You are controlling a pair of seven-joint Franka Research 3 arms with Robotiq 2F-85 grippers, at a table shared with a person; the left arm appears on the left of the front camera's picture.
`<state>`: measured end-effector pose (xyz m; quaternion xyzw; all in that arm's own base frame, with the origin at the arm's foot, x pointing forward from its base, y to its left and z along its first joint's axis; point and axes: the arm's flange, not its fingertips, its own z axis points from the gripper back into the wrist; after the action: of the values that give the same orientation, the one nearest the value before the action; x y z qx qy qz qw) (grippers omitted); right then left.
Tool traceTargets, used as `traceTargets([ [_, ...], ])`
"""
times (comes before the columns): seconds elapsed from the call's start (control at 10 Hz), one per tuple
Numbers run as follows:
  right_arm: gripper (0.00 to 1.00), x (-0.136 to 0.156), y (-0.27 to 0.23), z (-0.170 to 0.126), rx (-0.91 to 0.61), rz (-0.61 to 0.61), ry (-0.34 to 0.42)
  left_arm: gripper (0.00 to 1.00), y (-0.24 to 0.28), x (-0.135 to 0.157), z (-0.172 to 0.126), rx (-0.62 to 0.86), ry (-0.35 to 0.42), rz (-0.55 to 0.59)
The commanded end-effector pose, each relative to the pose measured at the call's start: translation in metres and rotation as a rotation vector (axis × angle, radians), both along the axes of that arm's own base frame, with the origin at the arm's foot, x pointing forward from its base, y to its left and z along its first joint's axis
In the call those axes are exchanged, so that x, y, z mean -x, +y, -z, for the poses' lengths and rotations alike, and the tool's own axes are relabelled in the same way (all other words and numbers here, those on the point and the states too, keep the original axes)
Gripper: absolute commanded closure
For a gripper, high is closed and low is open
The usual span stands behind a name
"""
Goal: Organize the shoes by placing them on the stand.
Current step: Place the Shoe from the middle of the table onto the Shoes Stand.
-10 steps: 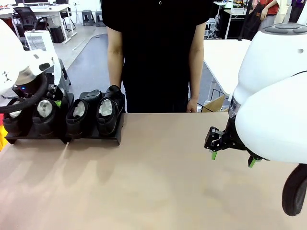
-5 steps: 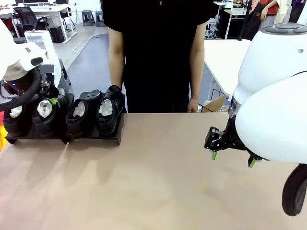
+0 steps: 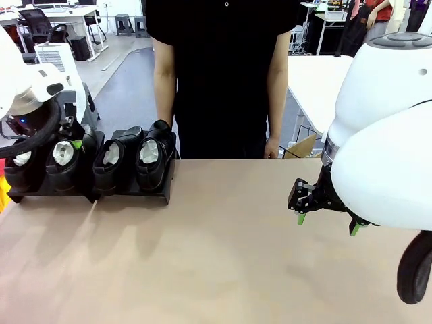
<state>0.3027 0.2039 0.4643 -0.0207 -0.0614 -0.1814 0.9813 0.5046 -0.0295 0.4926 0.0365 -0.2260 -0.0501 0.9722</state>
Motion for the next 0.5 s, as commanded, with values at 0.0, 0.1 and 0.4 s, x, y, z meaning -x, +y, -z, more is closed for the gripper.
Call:
traceTargets([
  [0.0, 0.0, -0.0039, -0.0016, -0.0047, 0.004, -0.022, 0.004, 0.0, 0.0004, -0.0016, -0.0022, 0.001, -0.006, 0.0],
  [0.1, 0.0, -0.0039, -0.0016, -0.0047, 0.004, -0.022, 0.004, 0.0, 0.0004, -0.0016, -0.0022, 0.001, -0.006, 0.0],
  [0.4, 0.0, -0.0039, -0.0016, -0.0047, 0.004, -0.022, 0.004, 0.0, 0.0004, -0.0016, -0.0022, 0.001, -0.006, 0.0],
])
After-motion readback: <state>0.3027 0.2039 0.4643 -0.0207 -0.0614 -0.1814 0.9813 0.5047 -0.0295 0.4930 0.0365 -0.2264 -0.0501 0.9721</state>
